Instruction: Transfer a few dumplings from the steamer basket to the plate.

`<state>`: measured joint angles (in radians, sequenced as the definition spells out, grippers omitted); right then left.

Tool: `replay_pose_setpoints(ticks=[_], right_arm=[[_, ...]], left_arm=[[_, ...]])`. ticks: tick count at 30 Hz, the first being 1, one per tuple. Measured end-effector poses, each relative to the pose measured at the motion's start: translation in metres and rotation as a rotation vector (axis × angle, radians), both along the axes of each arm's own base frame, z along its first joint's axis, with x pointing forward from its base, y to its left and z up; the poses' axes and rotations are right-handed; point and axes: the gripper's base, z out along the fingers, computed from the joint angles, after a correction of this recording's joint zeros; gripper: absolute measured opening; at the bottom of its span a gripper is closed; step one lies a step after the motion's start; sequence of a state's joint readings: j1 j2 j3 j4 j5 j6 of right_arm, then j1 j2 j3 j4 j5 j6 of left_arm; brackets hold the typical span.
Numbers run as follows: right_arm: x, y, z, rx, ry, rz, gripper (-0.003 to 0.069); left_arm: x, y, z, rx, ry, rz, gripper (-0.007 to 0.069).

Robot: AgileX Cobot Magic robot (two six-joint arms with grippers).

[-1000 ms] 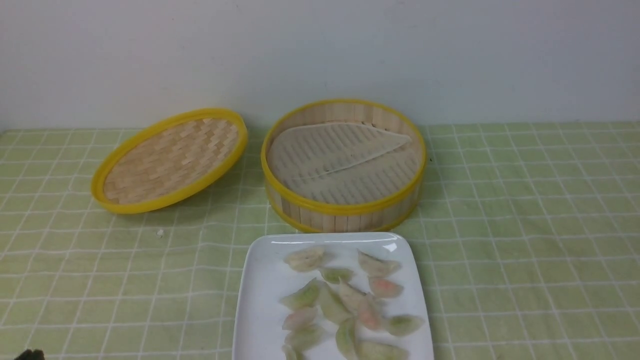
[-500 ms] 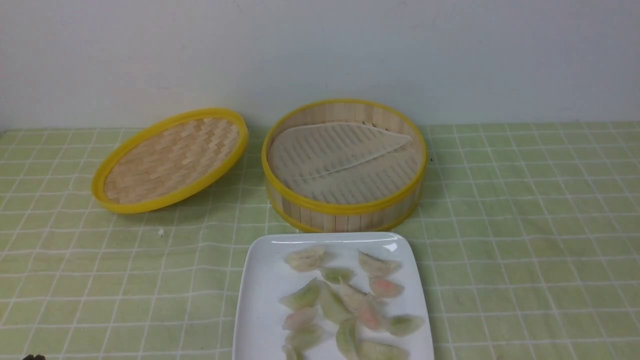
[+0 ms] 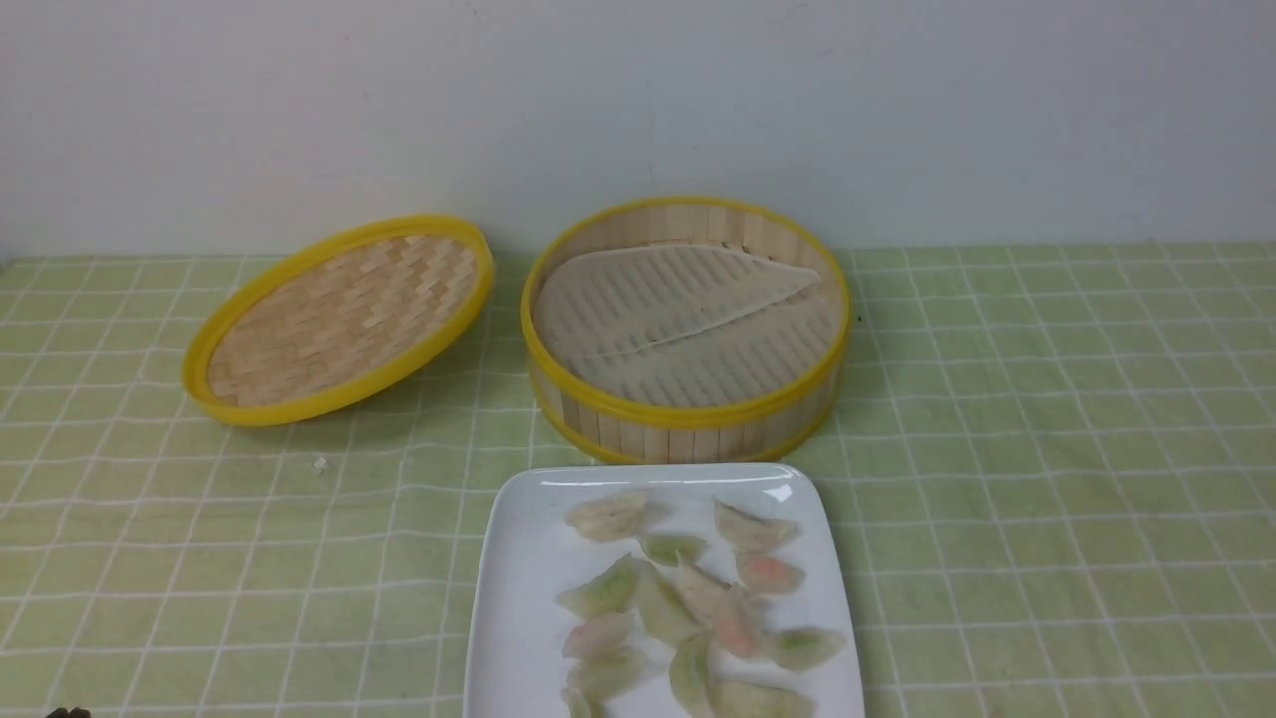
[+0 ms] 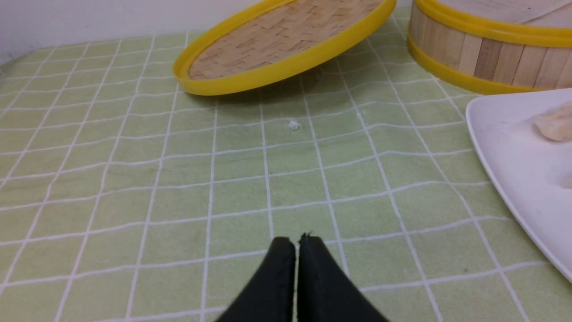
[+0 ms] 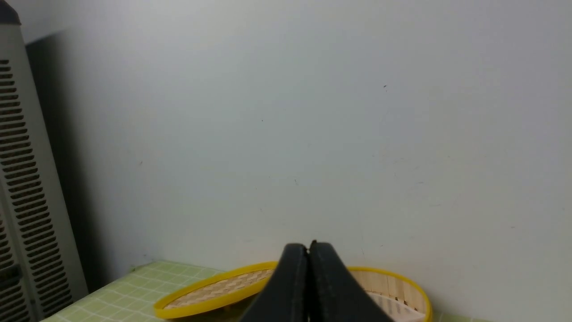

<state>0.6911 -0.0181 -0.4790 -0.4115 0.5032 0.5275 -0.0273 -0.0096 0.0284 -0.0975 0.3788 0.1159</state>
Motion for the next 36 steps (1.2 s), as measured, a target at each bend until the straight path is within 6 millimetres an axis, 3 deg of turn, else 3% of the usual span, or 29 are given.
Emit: replay_pose_setpoints(ticks=[13, 21, 26, 29, 30, 31, 33, 36], right_arm=[[-0.005, 0.016, -0.008, -0.026, 0.023, 0.173, -0.0015], [0.004, 0.023, -0.028, -0.064, 0.06, 0.12, -0.0015], [0.02, 0.024, -0.064, -0.122, 0.163, -0.119, -0.0015], [0.033, 0.019, -0.101, -0.178, 0.271, -0.316, -0.0015], [0.036, 0.018, -0.116, -0.193, 0.317, -0.36, -0.0015], [0.037, 0.017, -0.118, -0.195, 0.325, -0.367, -0.0015], [0.041, 0.014, -0.149, -0.21, 0.421, -0.438, -0.0015], [0.042, 0.012, -0.152, -0.198, 0.404, -0.474, -0.0015]], left_arm=[[0.0, 0.0, 0.0, 0.0, 0.001, 0.0, -0.0006], [0.0, 0.0, 0.0, 0.0, 0.001, 0.0, -0.0006], [0.0, 0.0, 0.0, 0.0, 0.001, 0.0, -0.0006], [0.0, 0.0, 0.0, 0.0, 0.001, 0.0, -0.0006], [0.0, 0.0, 0.0, 0.0, 0.001, 0.0, -0.0006], [0.0, 0.0, 0.0, 0.0, 0.001, 0.0, -0.0006], [0.0, 0.0, 0.0, 0.0, 0.001, 0.0, -0.0006], [0.0, 0.0, 0.0, 0.0, 0.002, 0.0, -0.0006]])
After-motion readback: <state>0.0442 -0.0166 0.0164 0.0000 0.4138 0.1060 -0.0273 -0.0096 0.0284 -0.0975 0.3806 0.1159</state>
